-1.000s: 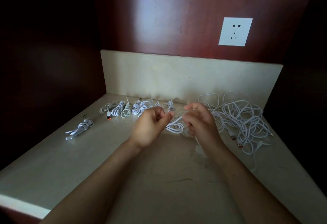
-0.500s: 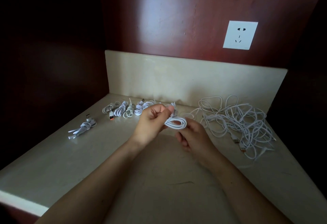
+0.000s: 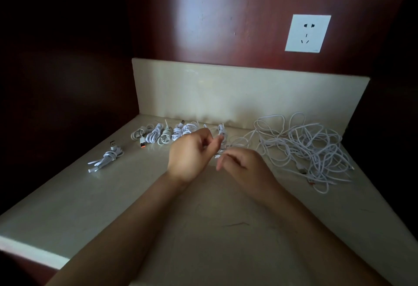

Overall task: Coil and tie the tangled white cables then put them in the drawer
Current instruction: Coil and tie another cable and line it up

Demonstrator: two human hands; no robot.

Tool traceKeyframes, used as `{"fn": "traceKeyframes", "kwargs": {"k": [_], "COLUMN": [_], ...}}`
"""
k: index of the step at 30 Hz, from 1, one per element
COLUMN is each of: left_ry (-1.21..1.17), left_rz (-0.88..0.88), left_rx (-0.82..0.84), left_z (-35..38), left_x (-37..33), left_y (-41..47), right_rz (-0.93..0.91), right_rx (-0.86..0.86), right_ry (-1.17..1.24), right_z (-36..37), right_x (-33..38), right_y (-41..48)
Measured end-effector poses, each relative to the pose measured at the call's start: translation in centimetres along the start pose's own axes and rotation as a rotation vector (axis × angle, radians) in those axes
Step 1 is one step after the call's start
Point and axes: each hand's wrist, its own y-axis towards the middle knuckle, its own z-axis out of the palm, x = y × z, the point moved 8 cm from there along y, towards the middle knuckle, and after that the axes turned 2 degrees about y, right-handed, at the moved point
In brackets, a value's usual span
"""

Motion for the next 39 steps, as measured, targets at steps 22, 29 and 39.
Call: {"fn": "traceKeyframes", "kwargs": {"k": [22, 29, 39], "left_ry": [-0.856, -0.279, -0.152], "left_rz": [-0.188, -0.083, 0.109], "left_rx": [0.083, 0.005, 0.247], "left_z": [1.4, -0.1, 2.4], "left_x": [-0.3, 1.6, -0.2], "left_y": [0.0, 0.5, -0.3], "right_rz": [0.138, 0.022, 0.046], "right_rx": [-0.062, -0.029, -0.222], "right_ry": [0.405, -0.088, 0.17], "right_z": [0.9, 1.9, -3.0], "right_x": [-1.4, -0.2, -0.3], "right_y": [0.6, 0.3, 0.4]}}
